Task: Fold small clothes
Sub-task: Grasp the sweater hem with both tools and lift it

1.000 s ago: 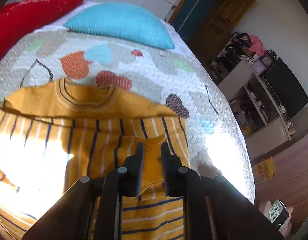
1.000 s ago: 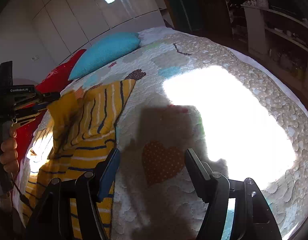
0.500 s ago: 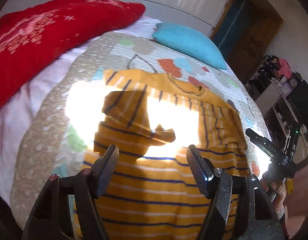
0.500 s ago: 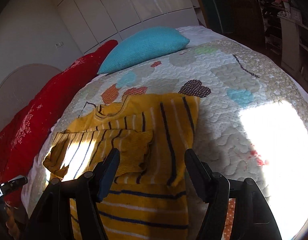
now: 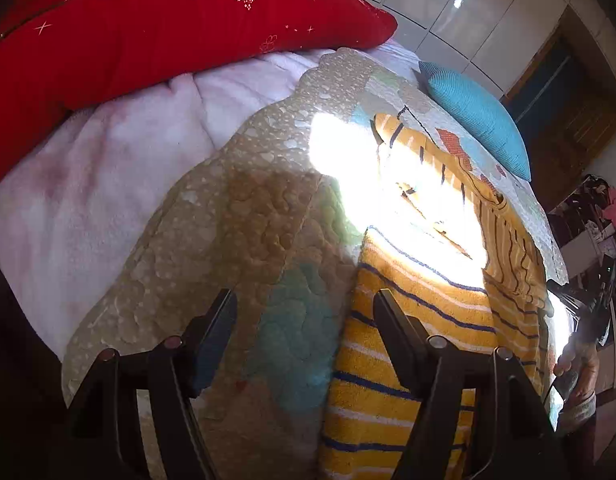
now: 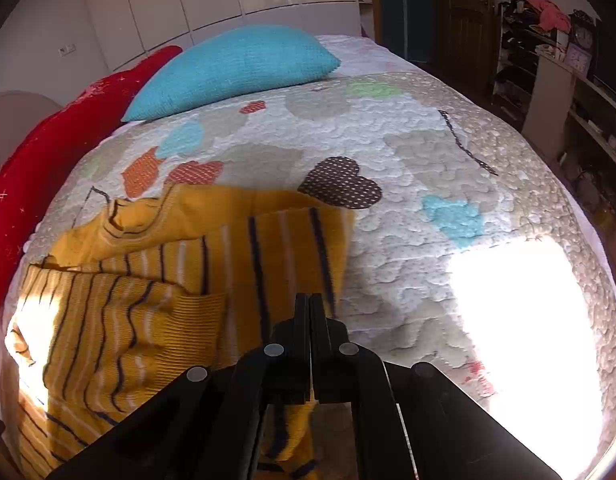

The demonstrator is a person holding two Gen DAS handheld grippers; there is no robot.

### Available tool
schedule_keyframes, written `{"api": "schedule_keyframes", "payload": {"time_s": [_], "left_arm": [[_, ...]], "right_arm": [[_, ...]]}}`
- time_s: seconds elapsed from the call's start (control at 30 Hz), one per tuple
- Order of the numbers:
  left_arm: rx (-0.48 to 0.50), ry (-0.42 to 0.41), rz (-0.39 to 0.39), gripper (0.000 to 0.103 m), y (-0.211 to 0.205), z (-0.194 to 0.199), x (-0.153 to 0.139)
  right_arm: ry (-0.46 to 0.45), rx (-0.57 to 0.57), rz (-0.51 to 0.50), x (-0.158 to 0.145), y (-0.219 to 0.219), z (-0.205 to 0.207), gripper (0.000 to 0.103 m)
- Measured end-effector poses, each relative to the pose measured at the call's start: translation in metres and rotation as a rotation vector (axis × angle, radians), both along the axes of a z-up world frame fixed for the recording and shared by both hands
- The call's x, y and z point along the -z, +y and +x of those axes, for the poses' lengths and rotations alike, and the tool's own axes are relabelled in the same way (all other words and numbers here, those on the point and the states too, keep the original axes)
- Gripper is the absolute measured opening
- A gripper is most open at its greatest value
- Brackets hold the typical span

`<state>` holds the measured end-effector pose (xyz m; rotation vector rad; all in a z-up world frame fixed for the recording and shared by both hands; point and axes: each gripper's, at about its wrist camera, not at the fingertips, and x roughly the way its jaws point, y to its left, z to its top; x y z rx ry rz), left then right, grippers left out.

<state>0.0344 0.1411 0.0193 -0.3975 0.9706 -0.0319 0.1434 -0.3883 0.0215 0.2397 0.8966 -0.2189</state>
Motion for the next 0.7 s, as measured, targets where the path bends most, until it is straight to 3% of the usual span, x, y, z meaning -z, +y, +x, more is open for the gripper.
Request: {"api": "schedule_keyframes", "payload": {"time_s": [0.13, 0.17, 0.2, 0.27, 0.4, 0.53, 0.7], "left_arm": [[0.043, 0.013, 0.021, 0.069, -0.017, -0.002, 0.009], [0.055, 0.008, 0.037, 0.069, -0.022, -0.004, 0.01], [0.072, 0.004, 0.049, 0.069, -0.027, -0.005, 0.01], [0.104, 0.003, 0.05, 0.069, -0.034, -0.009, 0.012], [0.156, 0.004, 0.029, 0.071, -0.044, -0.015, 0.018], [0.228, 0.005, -0.077, 0.07, -0.054, -0.024, 0.022], [0.277, 0.0, -0.145, 0.051, -0.061, -0.05, 0.025]], "right_arm": [[-0.017, 0.005, 0.125, -0.002, -0.022, -0.023, 0.007], [-0.028, -0.014, 0.142, -0.003, -0.022, -0.033, 0.02], [-0.037, -0.033, 0.154, -0.004, -0.021, -0.044, 0.041], [-0.046, -0.068, 0.2, 0.001, -0.021, -0.069, 0.059], [-0.019, -0.079, 0.28, 0.022, -0.026, -0.122, 0.059], [-0.055, -0.092, 0.407, 0.033, -0.03, -0.168, 0.059], [-0.06, -0.219, 0.714, 0.056, -0.017, -0.205, 0.059]]}}
